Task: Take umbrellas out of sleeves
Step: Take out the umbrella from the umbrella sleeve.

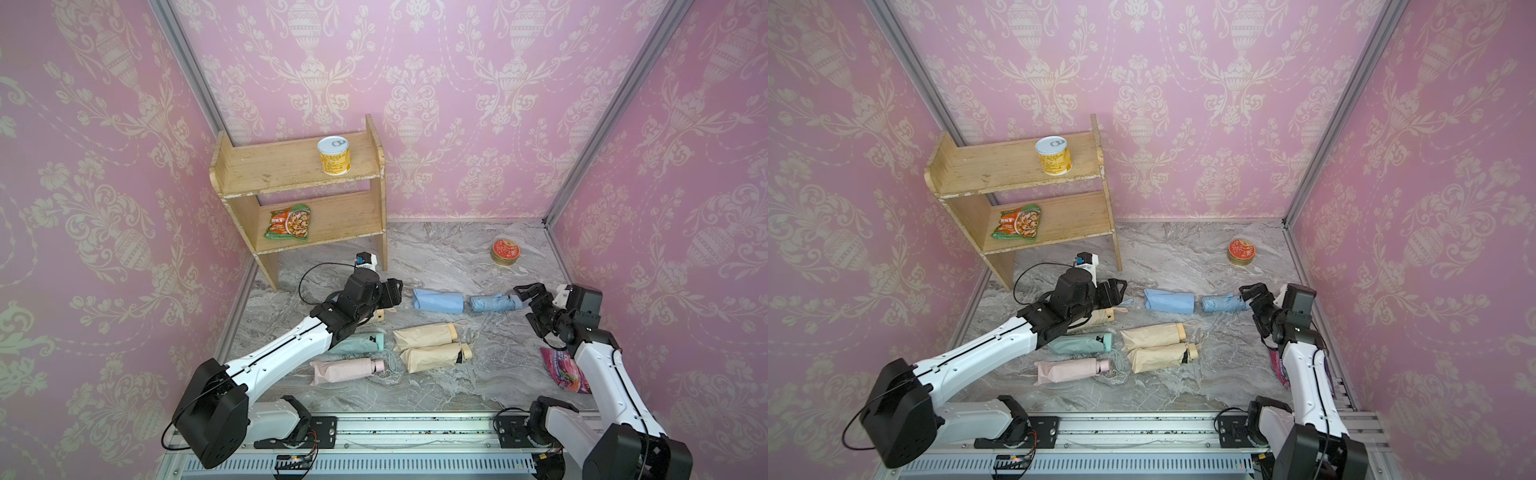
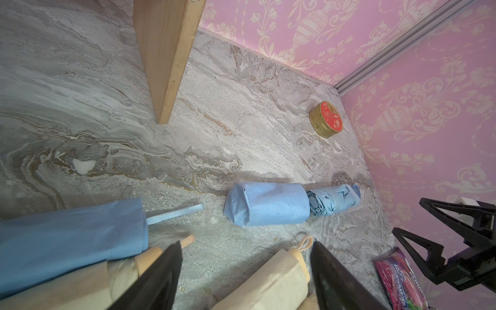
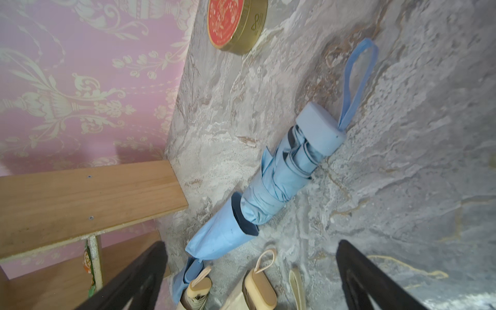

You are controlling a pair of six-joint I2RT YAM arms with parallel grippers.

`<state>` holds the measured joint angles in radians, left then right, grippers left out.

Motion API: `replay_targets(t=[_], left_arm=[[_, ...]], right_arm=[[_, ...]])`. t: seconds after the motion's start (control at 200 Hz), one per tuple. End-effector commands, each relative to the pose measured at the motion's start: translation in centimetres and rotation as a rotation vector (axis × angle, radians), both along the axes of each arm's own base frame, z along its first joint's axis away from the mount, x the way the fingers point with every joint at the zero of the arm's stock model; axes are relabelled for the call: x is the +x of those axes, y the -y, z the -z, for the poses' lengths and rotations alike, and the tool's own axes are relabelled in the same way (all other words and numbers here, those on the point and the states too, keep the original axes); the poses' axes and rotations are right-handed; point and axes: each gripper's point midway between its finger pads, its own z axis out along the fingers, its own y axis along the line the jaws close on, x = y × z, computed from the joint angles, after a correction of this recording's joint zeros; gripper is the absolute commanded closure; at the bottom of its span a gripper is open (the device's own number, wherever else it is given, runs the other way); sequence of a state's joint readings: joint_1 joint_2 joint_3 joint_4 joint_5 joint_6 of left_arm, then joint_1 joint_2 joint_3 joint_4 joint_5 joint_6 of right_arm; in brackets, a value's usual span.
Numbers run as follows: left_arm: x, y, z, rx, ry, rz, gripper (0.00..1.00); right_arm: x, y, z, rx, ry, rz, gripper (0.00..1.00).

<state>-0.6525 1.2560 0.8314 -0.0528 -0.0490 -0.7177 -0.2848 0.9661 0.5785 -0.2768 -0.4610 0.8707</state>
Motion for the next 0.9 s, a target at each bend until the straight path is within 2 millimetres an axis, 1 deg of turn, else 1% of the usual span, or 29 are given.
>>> replay_targets(t=[0.0, 0.11, 0.21, 0.33, 0.465, 0.615, 0.731, 0.896], left_arm=[[-2.2, -1.1, 2.5, 0.086, -0.076, 0.031, 0.23], [-3.2, -1.6, 3.3, 0.110, -0.110, 0.033, 0.24], [-3.9, -1.5, 3.9, 0.101, -0.141, 0.040, 0.25], [-4.6, -0.8, 4.9, 0.101, -0.171, 0.060, 0.25], [-5.0, 0.2, 5.9, 0.104, -0.203, 0.085, 0.26], [-5.3, 1.4, 6.7, 0.103, -0.227, 0.105, 0.27], [-5.6, 2.1, 7.5, 0.102, -0.260, 0.129, 0.30], [-6.1, 2.4, 8.8, 0.120, -0.299, 0.141, 0.32]], right_arm=[[-1.2, -1.6, 1.0, 0.008, -0.038, -0.039, 0.01], [-1.8, -3.1, 1.6, 0.007, -0.050, -0.068, 0.01], [-2.2, -4.7, 2.2, 0.007, -0.058, -0.102, 0.03], [-2.7, -6.3, 3.3, 0.001, -0.078, -0.133, 0.04], [-3.0, -7.7, 4.8, 0.001, -0.104, -0.153, 0.07], [-3.0, -9.0, 5.7, 0.005, -0.122, -0.179, 0.11], [-2.8, -9.8, 5.8, 0.000, -0.123, -0.193, 0.15], [-2.1, -10.8, 6.0, 0.006, -0.123, -0.206, 0.20]])
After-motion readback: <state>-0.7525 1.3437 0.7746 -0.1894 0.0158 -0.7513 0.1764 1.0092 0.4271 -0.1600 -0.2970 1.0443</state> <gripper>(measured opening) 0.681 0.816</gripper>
